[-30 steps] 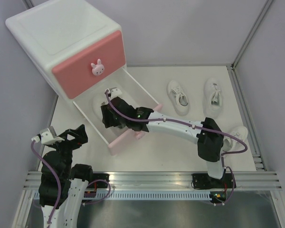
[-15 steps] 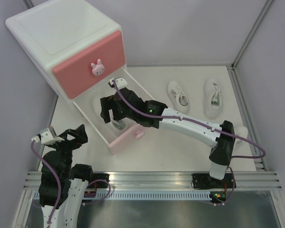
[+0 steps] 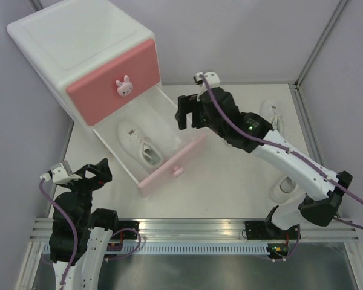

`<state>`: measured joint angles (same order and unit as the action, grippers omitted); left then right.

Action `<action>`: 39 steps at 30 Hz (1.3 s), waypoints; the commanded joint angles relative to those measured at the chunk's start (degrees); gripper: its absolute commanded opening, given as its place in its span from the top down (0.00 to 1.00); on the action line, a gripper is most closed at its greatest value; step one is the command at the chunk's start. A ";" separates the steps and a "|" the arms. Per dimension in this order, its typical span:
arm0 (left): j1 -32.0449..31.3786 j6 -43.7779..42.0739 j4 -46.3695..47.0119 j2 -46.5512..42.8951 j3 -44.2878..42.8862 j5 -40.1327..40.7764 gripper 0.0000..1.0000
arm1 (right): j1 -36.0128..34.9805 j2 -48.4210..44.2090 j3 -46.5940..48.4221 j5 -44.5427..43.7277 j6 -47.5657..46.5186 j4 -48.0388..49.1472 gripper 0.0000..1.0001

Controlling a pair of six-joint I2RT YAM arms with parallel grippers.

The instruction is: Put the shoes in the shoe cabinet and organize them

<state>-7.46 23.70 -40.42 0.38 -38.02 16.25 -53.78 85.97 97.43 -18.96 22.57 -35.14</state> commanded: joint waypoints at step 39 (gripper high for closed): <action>2.63 -0.59 1.58 -2.67 0.31 -2.71 0.00 | 58.70 10.61 -28.17 17.73 -2.62 12.64 0.37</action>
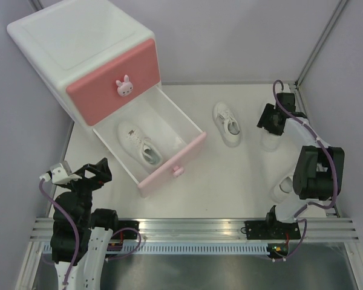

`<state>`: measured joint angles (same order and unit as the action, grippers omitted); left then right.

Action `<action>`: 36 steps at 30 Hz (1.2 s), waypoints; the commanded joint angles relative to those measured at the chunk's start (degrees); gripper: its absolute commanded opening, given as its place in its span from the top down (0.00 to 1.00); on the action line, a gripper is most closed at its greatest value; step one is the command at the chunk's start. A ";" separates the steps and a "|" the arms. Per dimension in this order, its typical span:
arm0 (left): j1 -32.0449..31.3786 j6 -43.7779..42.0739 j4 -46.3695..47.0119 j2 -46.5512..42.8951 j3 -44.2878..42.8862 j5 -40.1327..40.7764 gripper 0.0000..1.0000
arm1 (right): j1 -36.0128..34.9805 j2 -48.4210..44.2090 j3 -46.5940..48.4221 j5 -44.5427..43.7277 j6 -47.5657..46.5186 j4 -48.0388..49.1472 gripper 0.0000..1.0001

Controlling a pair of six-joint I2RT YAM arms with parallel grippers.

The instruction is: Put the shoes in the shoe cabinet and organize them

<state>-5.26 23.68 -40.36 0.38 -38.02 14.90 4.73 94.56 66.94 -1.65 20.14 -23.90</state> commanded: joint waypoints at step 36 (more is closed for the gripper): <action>2.36 -0.92 2.39 -2.05 1.02 -2.24 0.00 | -4.47 -17.29 6.27 -0.38 -8.36 -6.06 0.99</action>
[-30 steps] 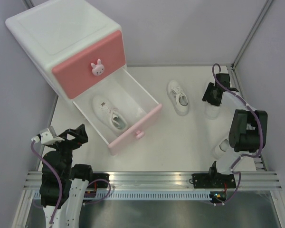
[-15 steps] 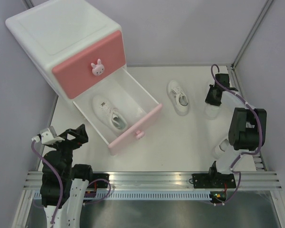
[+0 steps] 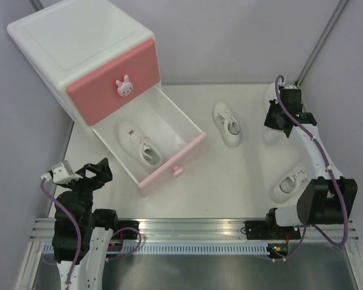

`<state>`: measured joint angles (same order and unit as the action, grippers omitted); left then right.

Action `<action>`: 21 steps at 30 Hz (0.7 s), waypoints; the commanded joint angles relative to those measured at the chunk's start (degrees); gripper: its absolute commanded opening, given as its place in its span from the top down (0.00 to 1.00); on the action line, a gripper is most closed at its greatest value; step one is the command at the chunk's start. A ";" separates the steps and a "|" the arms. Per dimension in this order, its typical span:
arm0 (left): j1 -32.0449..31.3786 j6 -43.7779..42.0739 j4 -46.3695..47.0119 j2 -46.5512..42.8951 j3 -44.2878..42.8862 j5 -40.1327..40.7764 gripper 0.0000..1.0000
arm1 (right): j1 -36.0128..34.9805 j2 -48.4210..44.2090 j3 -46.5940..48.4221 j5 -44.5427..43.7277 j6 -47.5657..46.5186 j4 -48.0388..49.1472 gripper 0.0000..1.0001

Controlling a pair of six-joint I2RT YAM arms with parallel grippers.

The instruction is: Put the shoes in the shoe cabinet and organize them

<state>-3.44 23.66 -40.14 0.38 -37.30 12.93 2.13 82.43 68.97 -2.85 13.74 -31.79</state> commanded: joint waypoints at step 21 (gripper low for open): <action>1.33 -0.98 2.35 -2.32 0.65 -0.45 0.00 | -35.52 -8.61 24.01 25.00 -21.37 -5.64 0.99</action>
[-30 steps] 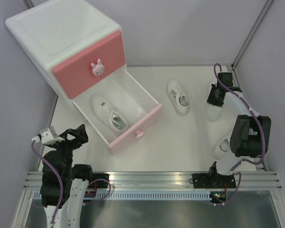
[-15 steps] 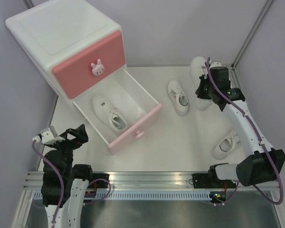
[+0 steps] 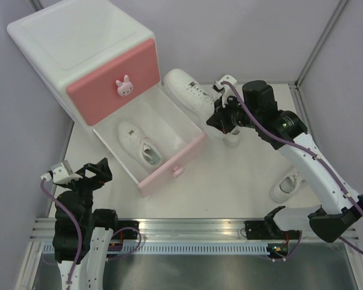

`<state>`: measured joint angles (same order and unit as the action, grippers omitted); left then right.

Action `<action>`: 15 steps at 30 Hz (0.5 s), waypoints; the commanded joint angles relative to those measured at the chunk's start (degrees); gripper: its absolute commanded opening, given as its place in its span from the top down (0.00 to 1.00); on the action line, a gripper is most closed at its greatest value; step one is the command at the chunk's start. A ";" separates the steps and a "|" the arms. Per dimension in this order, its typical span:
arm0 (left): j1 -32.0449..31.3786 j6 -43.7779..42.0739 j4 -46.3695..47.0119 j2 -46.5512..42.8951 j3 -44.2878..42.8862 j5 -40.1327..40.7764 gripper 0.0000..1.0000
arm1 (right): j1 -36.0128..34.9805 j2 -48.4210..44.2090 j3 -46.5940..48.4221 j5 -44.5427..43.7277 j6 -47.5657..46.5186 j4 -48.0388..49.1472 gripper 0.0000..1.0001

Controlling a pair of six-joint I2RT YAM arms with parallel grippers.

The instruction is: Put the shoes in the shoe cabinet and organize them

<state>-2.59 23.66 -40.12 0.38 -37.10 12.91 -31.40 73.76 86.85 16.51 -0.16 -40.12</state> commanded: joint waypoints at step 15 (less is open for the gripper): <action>0.66 -1.16 2.41 -1.96 0.54 -0.78 0.00 | -19.83 21.60 32.22 -3.85 -25.49 -17.27 0.99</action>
<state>-2.31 23.66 -40.12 0.38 -37.10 12.91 -50.15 94.32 111.96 15.42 -19.79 -58.39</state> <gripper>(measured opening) 0.994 0.055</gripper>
